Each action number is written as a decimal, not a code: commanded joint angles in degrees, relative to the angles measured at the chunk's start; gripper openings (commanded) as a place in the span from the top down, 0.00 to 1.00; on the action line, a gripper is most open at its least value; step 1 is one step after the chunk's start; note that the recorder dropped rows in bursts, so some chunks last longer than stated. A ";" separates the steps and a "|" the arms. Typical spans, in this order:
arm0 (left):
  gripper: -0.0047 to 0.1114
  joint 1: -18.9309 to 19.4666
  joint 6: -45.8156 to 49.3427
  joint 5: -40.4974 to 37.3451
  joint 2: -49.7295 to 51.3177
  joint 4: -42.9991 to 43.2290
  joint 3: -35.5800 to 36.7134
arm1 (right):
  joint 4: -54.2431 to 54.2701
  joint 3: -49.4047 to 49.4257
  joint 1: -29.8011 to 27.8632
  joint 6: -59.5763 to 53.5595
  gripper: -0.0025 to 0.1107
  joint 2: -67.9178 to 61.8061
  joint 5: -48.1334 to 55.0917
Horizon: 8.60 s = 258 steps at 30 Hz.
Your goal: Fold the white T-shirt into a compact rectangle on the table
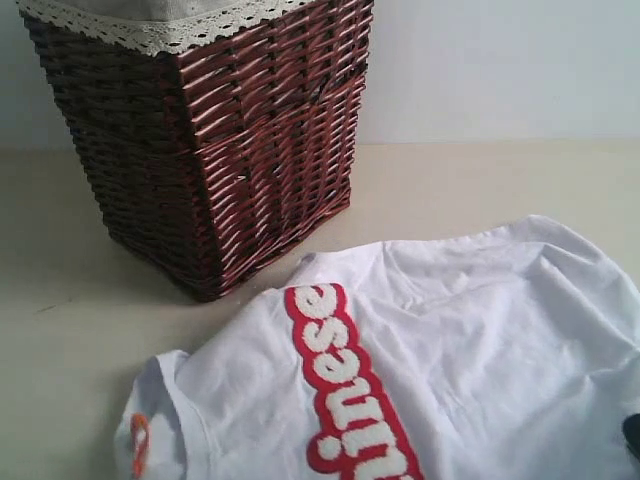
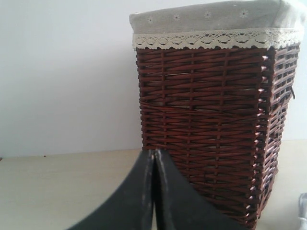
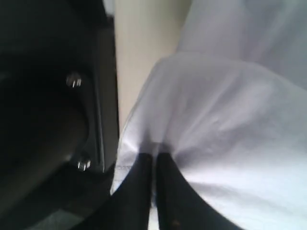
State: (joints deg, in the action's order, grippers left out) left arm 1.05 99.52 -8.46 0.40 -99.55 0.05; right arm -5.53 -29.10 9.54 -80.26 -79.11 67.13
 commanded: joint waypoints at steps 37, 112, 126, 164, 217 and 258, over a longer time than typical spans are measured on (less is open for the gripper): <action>0.96 0.13 -0.12 -0.24 -0.40 -0.39 -0.05 | -21.33 0.08 -0.19 45.15 0.98 -15.68 -53.14; 0.96 0.13 -0.12 -0.24 -0.40 -0.39 -0.05 | -63.86 -1.07 6.05 112.35 0.91 -4.10 -48.91; 0.96 0.13 -0.12 -0.24 -0.40 -0.39 -0.05 | -70.93 -11.25 -2.36 119.82 0.98 -21.14 -57.49; 0.96 0.13 -0.12 -0.24 -0.40 -0.39 -0.05 | -69.41 -17.53 -2.38 109.79 0.98 -11.76 -55.09; 0.96 0.13 -0.12 -0.24 -0.40 -0.39 -0.05 | -34.37 14.99 -2.38 75.39 0.98 9.29 -41.65; 0.96 0.13 -0.12 -0.24 -0.40 -0.39 -0.05 | -12.39 27.23 -2.38 94.31 0.98 78.63 -54.34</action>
State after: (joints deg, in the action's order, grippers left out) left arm 1.05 99.52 -8.46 0.40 -99.55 0.05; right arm -17.70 -4.36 7.34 13.96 -3.44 12.55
